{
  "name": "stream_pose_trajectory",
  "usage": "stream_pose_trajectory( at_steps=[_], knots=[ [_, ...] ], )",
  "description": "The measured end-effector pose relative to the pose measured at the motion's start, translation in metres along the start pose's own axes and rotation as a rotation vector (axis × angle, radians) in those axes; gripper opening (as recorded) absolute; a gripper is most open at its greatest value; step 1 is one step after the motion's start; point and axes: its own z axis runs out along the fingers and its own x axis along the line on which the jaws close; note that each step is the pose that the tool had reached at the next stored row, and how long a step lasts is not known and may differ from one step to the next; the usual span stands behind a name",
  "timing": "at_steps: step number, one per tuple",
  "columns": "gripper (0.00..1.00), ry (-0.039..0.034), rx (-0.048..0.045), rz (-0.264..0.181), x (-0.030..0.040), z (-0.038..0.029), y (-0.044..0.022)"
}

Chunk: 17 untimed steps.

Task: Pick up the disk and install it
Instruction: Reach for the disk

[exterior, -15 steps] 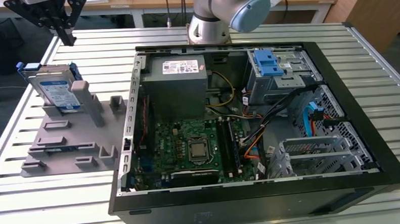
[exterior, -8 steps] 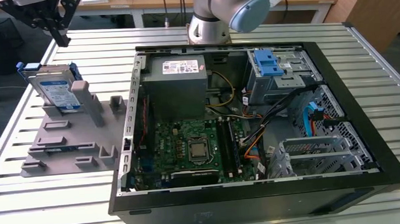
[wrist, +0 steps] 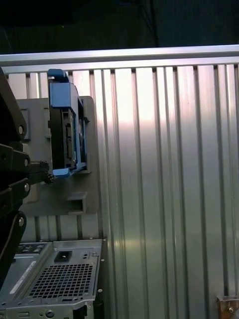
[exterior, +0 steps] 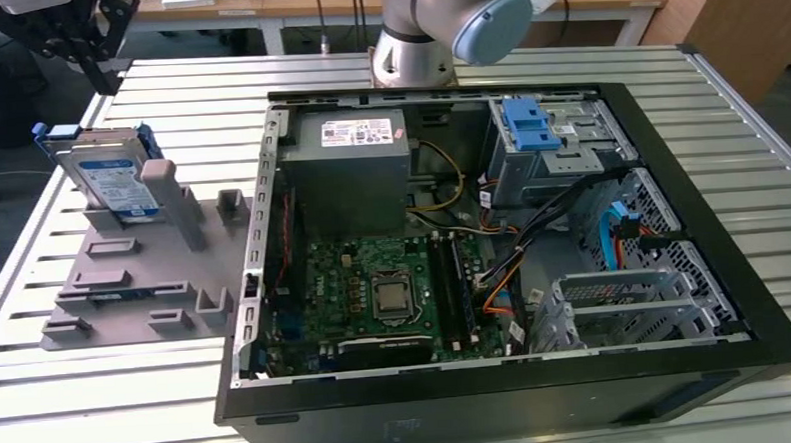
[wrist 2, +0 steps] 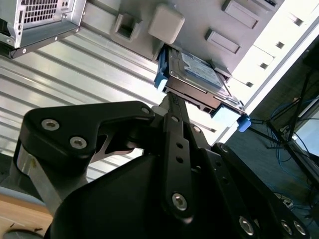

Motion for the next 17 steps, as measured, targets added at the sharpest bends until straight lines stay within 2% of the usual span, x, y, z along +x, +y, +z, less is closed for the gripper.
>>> stream_pose_trajectory(
  at_steps=[9, 17],
  knots=[
    [0.11, 0.0, 0.0, 0.0, 0.0016, 0.0, -0.0001],
    [0.11, 0.0007, 0.0, 0.0, 0.0143, 0.001, -0.0011]
  ],
)
